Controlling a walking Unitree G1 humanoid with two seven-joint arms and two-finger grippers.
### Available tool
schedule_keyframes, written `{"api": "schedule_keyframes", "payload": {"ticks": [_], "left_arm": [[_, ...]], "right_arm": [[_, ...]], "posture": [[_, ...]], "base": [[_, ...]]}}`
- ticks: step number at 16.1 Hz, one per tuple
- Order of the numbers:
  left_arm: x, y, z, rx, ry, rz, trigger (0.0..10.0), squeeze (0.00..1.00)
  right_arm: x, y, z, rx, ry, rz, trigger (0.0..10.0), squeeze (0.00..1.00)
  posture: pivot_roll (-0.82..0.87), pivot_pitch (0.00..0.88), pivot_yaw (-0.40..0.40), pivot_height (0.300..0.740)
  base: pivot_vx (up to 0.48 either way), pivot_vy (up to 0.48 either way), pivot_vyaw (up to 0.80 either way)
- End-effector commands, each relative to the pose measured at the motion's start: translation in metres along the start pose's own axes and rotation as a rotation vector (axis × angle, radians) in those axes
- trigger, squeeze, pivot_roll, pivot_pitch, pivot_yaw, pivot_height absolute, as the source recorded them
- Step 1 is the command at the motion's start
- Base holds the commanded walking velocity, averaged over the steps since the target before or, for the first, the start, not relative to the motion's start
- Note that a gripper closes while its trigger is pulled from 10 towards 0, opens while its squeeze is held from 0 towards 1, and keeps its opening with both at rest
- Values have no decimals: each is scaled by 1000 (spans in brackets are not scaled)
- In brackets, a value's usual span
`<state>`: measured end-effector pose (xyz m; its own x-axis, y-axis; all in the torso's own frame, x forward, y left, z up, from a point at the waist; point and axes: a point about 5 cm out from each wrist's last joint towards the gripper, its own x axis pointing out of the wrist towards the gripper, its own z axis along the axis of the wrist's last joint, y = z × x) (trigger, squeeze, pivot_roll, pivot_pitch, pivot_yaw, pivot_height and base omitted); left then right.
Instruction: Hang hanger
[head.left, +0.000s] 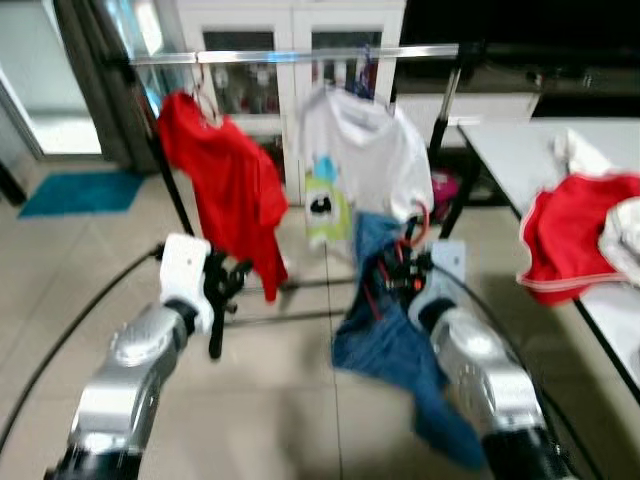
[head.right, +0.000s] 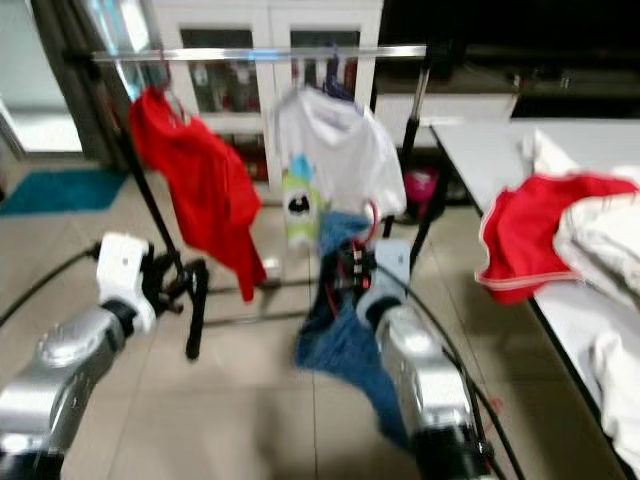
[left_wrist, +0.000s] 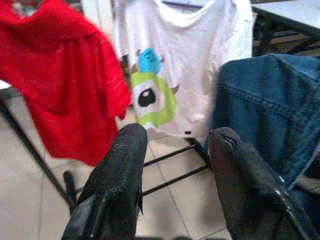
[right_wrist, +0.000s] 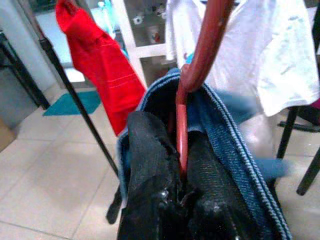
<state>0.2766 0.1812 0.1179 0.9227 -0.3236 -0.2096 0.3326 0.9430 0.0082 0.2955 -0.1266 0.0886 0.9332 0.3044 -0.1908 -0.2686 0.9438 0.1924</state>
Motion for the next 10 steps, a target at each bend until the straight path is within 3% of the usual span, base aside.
{"api": "schedule_keyframes", "payload": {"ticks": [1, 10], "left_arm": [[2, -6, 4, 12, -10, -22, 10000, 0], [2, -8, 4, 7, -17, -35, 10000, 0]], "right_arm": [[-2, -7, 8, -4, -30, -20, 10000, 0], [-1, -5, 9, -43, -43, -18, 10000, 0]], "posture": [[-102, 0, 28, 740], [-102, 0, 32, 740]], "base": [[356, 0, 0], [356, 0, 0]]}}
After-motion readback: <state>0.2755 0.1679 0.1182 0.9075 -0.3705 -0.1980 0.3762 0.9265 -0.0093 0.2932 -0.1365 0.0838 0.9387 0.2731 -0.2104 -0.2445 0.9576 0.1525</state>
